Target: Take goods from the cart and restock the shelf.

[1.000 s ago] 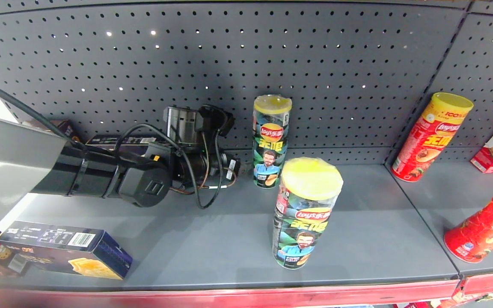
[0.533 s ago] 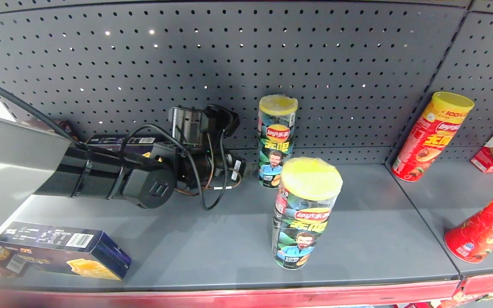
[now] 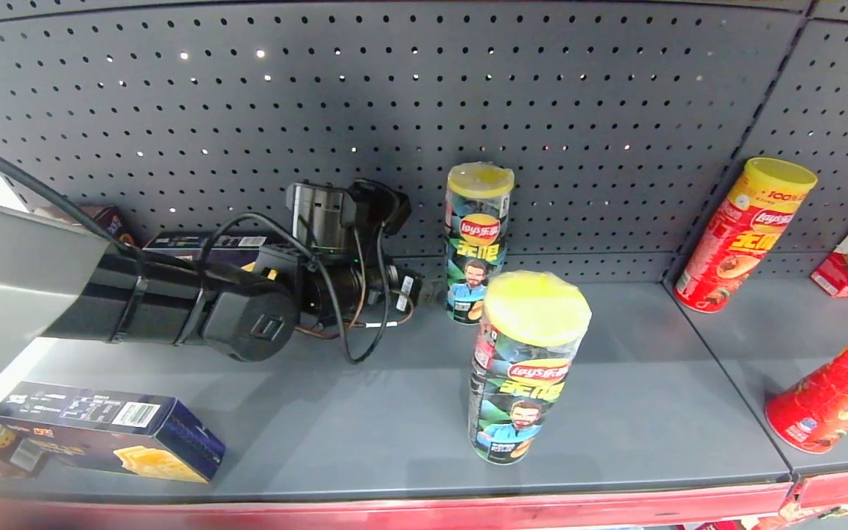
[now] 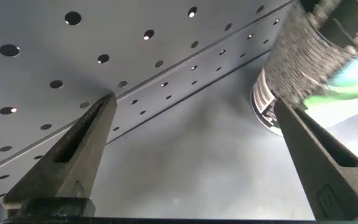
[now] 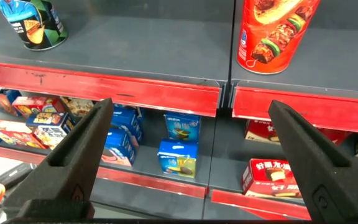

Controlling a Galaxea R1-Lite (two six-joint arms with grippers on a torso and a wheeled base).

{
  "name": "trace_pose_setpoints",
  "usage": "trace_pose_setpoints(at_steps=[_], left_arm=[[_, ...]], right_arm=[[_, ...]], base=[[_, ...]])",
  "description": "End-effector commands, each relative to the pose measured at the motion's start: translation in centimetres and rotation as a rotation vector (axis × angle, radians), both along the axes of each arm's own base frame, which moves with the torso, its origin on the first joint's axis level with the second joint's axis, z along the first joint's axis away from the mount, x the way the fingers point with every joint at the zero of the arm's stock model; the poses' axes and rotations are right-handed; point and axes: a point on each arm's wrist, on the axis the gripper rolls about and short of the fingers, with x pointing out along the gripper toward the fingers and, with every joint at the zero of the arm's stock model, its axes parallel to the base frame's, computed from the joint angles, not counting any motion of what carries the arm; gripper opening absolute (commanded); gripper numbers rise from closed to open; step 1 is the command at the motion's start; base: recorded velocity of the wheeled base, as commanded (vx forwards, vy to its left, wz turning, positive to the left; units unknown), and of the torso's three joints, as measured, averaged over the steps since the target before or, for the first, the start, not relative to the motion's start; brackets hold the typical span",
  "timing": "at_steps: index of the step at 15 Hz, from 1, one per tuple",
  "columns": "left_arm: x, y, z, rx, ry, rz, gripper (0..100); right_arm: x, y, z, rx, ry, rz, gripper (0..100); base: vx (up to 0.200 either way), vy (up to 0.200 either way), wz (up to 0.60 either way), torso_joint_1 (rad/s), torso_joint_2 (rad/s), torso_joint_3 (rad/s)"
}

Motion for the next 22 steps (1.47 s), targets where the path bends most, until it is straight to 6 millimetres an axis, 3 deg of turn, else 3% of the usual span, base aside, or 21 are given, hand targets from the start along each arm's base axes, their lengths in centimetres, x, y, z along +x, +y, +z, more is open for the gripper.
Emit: trace_pose_setpoints(at_steps=[1, 8, 12, 15, 16, 17, 19, 22], left_arm=[[-2.7, 1.3, 3.4, -0.02, -0.061, -0.002, 100], [-9.7, 5.4, 8.1, 0.018, -0.186, 0.061, 100], [-13.0, 6.9, 7.8, 0.058, -0.21, 0.047, 100], [-13.1, 7.1, 7.3, 0.036, -0.25, 0.055, 100], [-13.0, 7.1, 7.3, 0.032, -0.254, 0.056, 100], [-13.0, 7.1, 7.2, 0.033, -0.256, 0.056, 100], [-12.7, 6.9, 7.1, 0.025, -0.269, 0.054, 100], [-12.5, 6.8, 6.9, 0.025, -0.274, 0.052, 100]], right_arm=[[0.0, 0.0, 0.0, 0.0, 0.002, 0.001, 100], [0.0, 0.0, 0.0, 0.0, 0.002, 0.001, 100], [0.0, 0.0, 0.0, -0.002, 0.003, 0.005, 100], [-0.1, 0.0, 0.5, -0.022, -0.026, 0.031, 100], [-0.9, -0.2, 6.1, 0.03, -0.1, 0.042, 100], [-0.2, 0.0, 8.0, 0.061, -0.03, 0.068, 100], [0.2, 0.3, 9.0, 0.037, 0.019, 0.223, 100], [4.0, 2.0, 13.2, -0.069, 0.118, 0.313, 100]], base=[[0.0, 0.0, 0.0, 0.0, 0.0, 0.0], [0.0, 0.0, 0.0, 0.0, 0.0, 0.0], [0.0, 0.0, 0.0, 0.0, 0.0, 0.0], [0.0, 0.0, 0.0, 0.0, 0.0, 0.0], [0.0, 0.0, 0.0, 0.0, 0.0, 0.0], [0.0, 0.0, 0.0, 0.0, 0.0, 0.0], [0.0, 0.0, 0.0, 0.0, 0.0, 0.0], [0.0, 0.0, 0.0, 0.0, 0.0, 0.0]])
